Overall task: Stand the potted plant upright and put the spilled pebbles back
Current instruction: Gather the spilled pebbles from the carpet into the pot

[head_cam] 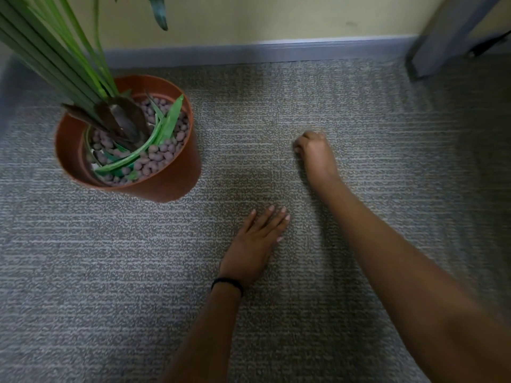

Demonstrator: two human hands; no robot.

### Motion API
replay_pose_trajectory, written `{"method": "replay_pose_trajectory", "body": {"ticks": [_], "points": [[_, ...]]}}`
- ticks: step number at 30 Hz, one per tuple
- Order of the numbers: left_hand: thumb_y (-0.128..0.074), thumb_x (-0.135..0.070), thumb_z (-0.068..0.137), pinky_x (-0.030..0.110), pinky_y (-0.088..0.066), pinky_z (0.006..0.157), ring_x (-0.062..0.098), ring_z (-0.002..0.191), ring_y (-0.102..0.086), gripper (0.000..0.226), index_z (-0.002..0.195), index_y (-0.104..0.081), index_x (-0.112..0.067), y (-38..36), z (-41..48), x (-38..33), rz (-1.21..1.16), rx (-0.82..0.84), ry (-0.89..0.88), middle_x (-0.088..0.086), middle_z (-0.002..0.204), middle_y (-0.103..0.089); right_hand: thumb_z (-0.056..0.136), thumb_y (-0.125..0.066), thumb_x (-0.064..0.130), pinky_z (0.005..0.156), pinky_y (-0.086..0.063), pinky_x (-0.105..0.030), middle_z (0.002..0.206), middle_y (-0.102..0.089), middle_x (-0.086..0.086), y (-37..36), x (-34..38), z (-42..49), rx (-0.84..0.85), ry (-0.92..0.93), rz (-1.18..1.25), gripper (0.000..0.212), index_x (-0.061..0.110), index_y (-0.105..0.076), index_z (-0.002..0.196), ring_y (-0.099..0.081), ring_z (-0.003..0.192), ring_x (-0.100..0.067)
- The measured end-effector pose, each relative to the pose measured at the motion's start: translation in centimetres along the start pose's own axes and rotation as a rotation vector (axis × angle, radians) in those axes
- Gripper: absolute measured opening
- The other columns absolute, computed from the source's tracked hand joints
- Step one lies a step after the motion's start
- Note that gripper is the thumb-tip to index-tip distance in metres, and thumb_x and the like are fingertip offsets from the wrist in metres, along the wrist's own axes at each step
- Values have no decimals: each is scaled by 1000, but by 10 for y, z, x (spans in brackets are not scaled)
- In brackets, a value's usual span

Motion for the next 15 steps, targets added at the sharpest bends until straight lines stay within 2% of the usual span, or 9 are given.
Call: {"method": "replay_pose_trajectory", "body": {"ticks": [4, 7, 12, 15], "points": [[-30, -23, 101, 35, 3, 118, 11, 144, -3, 48, 148, -18, -21, -2, -1, 0, -5, 19, -6, -7, 156, -16, 93, -47, 4, 89, -43, -36, 112, -60, -16, 0, 1, -43, 56, 13, -50, 22, 0, -65, 105, -51, 107, -30], [-32, -29, 101, 32, 6, 117, 6, 142, 3, 49, 148, -18, -21, -2, -1, 3, -56, 41, -30, -7, 157, -15, 90, -49, -2, 85, -45, -34, 112, -59, -15, 4, 4, -71, 89, 9, -103, 22, 0, -63, 107, -52, 106, -29], [-25, -11, 101, 28, 7, 116, 12, 145, 3, 51, 149, -6, -20, -7, 1, 5, 35, 138, -17, -3, 159, -4, 88, -51, -4, 84, -47, -33, 113, -59, -15, 15, 16, -107, 154, -3, -156, 22, 1, -61, 107, -55, 105, -27], [-27, -4, 100, 22, 0, 116, 13, 146, -7, 50, 148, -16, -17, 7, -5, -5, -76, 165, 1, 1, 158, -11, 88, -52, -4, 81, -49, -30, 111, -60, -14, 20, 22, -118, 200, -18, -180, 23, 2, -62, 107, -59, 101, -25]]}}
Point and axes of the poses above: each hand's wrist, its own z-axis towards the middle knuckle, its own y-axis out of the back of the hand, x = y × z, the point moved 8 cm from there along z, towards the middle knuckle
